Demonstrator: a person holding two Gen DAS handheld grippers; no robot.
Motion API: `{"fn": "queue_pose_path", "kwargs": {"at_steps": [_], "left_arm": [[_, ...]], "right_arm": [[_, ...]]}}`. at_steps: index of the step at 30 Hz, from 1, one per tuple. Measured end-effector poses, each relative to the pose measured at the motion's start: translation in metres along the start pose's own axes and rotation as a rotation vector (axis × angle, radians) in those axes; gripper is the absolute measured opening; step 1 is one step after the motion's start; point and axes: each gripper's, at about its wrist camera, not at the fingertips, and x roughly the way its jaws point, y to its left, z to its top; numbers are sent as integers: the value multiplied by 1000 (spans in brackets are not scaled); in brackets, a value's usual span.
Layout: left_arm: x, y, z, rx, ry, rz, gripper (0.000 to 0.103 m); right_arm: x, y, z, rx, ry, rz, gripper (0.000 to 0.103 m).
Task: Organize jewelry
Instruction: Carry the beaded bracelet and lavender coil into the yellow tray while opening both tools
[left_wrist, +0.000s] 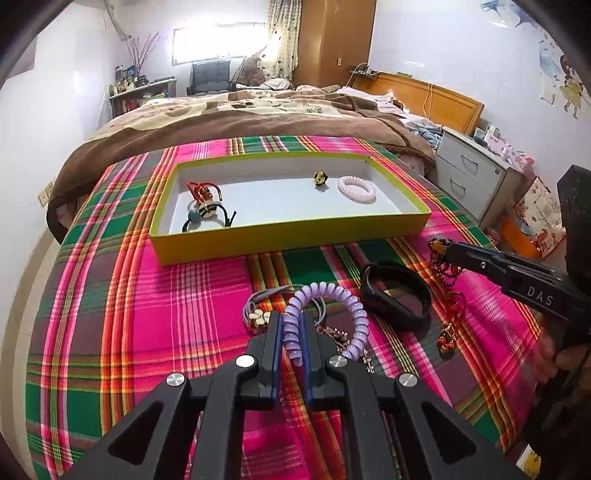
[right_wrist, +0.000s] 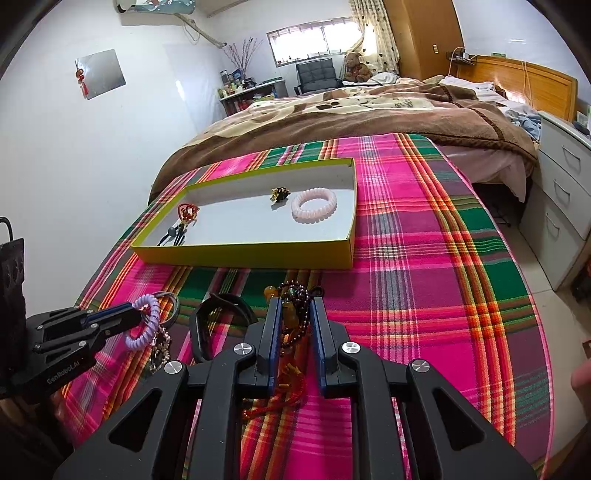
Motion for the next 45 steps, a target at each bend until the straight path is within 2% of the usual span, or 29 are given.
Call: {"fn": "queue_pose_path", "kwargs": {"at_steps": [13,25,42,45], "left_arm": [[-10,4,19,-12,-43,3,9],[-11,14,52,-14,-72,12,9],[39,51,111,-69,-38,-12,9],[51,56,120,-76,-27,8,9]], "right_arm": [[-10,7,11,-4,-26,-7,16],[-10,17,37,-12,-54,-8,16],[29,28,77,-5,-23,21,16],[41,31,82,-16,-7,16,16]]}}
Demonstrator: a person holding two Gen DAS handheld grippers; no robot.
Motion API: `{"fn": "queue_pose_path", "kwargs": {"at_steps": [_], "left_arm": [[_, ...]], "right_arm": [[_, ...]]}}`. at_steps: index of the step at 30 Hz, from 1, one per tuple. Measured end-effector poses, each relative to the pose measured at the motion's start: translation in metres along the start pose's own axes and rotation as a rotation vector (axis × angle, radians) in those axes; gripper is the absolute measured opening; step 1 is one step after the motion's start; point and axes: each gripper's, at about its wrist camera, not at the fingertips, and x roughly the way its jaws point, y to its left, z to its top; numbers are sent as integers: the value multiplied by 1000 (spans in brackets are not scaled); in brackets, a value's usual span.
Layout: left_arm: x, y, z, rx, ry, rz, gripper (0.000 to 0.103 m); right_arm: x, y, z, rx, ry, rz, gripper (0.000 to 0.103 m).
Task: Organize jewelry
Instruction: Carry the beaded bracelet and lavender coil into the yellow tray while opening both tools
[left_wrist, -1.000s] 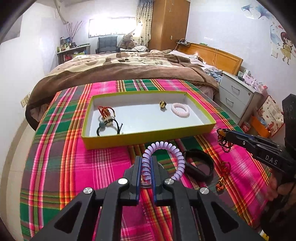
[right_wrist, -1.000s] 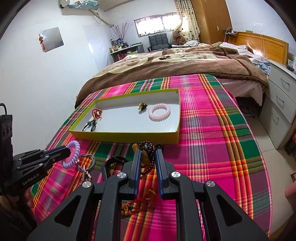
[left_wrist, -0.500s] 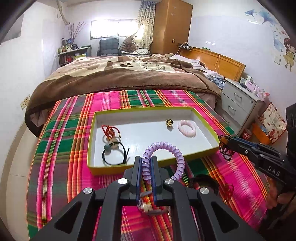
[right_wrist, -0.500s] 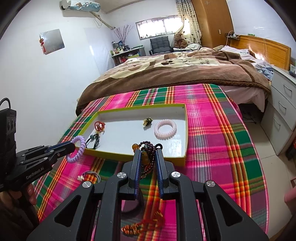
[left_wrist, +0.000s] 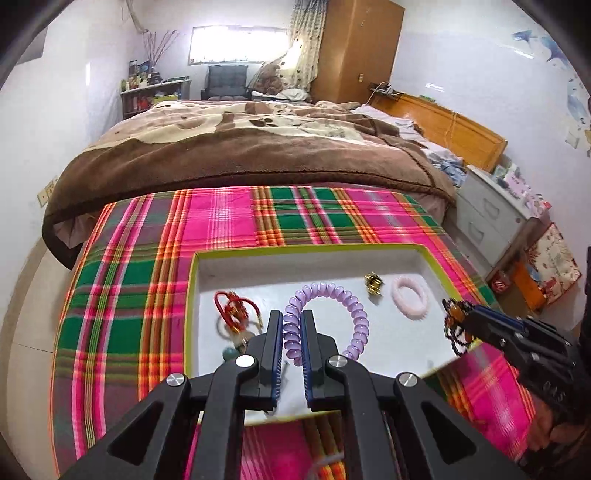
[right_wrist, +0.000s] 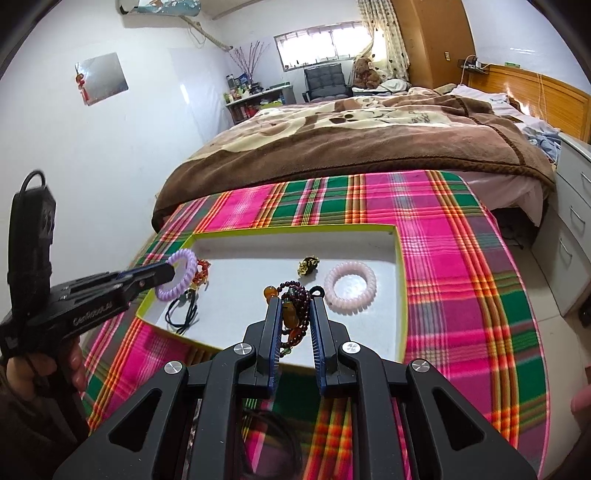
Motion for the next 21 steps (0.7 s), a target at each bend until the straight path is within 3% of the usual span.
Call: {"fn": "queue_pose_path", "kwargs": {"at_steps": [21], "left_arm": [[78,14,19,-27,125,4,9]], "right_arm": [[56,5,0,-60,93,-31,16]]}}
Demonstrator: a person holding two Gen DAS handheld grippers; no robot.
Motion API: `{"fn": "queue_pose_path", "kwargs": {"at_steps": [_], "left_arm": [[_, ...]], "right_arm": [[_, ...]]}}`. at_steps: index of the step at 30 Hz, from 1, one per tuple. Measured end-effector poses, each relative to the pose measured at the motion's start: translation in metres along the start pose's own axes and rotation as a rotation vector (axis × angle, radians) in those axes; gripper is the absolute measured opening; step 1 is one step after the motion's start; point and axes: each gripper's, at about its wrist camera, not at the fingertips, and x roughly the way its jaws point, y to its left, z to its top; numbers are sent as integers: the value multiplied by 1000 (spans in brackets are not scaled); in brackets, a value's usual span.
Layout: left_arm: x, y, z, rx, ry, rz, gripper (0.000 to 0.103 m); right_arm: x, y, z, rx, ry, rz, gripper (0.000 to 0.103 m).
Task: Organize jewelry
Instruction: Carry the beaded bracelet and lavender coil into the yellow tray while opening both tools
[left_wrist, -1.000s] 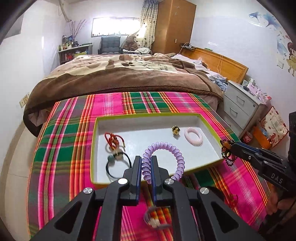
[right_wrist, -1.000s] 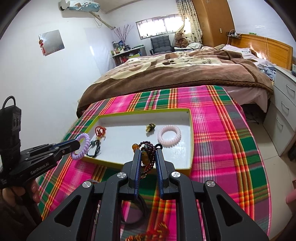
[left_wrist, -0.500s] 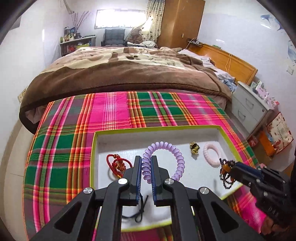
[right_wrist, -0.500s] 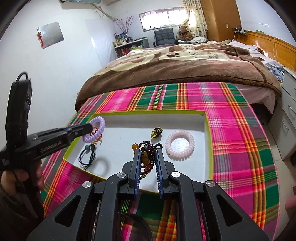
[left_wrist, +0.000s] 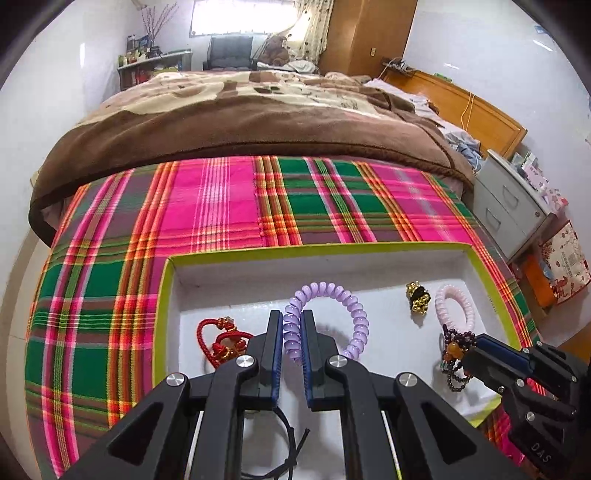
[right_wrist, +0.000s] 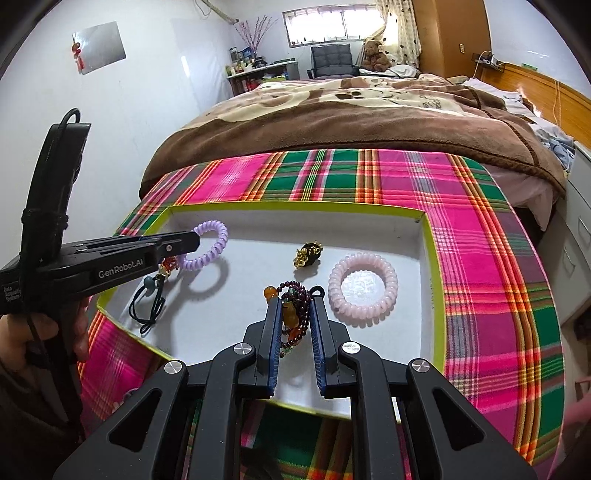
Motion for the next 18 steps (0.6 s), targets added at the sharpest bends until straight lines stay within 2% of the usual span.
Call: {"fn": "queue_pose_path", "kwargs": {"at_steps": [10,18], "left_arm": [[13,4,-1,-22,34,-1,9],[12,4,-2,-32,30,-6,9]], "right_arm": [[8,2,-2,-14,23,-16,16],[10,4,-1,-25,32,-24,16]]}}
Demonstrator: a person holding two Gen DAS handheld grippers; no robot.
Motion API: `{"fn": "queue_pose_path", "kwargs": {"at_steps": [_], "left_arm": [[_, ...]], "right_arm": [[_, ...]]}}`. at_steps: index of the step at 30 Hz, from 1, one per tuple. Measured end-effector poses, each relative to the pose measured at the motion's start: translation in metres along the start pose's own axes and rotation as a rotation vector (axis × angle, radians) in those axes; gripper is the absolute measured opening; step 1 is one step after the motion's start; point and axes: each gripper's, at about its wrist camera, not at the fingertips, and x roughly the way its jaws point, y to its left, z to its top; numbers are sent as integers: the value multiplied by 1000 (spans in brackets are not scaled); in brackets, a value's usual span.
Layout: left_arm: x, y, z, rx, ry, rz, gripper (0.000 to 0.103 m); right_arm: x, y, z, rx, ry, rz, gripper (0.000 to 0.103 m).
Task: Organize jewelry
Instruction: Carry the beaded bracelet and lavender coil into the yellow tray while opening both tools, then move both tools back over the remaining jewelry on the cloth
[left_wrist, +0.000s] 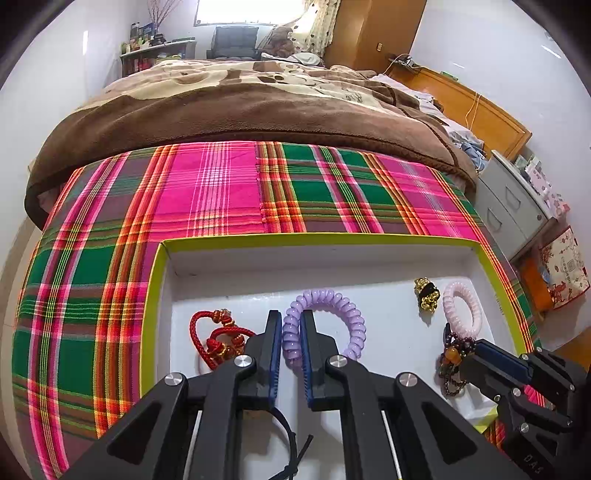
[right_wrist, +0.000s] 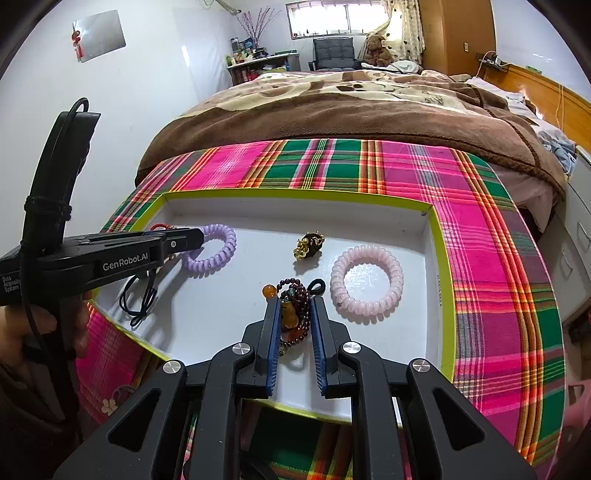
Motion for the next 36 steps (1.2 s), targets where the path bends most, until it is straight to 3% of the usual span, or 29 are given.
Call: {"fn": "queue_pose_path", "kwargs": {"at_steps": [7,14,24,26,27,36], "left_arm": [[-4,-4,-1,18,-5,21,10],[-19,-8,-3,21,-38,-1,20],[-53,-13,-13,17,-92,-9,29],[-61,-15,-17,22,-101,-2,29],[-65,-16,-19,22,-108,-1,29],[-108,-25,-45,13,-165,-14,29]], "right_arm": [[0,3,-2,-6,-3,-12,17],[-5,3,-4,4,-18,-14,31],[-20,3,-5,19,-50,-13,33],[-25,4,-7,22,-59,-13,47],[-28,4,-7,26,-65,-14,48],[-53,7,-12,36,-102,-13,48]]}}
